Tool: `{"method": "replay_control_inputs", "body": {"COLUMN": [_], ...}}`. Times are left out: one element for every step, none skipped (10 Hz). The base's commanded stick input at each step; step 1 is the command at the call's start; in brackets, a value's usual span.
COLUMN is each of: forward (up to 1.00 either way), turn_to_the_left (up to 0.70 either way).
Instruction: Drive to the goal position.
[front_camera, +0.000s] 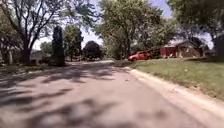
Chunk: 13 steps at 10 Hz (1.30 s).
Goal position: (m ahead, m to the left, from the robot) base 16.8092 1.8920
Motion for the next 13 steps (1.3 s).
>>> {"method": "replay_control_inputs", "body": {"forward": [0.5, 0.5, 0.5, 0.5, 0.5, 0.5, 0.5, 0.5, 0.5, 0.5, 0.5, 0.5, 0.5], "turn_to_the_left": [0.0, 0.0, 0.0, 0.0, 0.0, 0.0, 0.0, 0.0, 0.0, 0.0, 0.0, 0.0, 0.0]}}
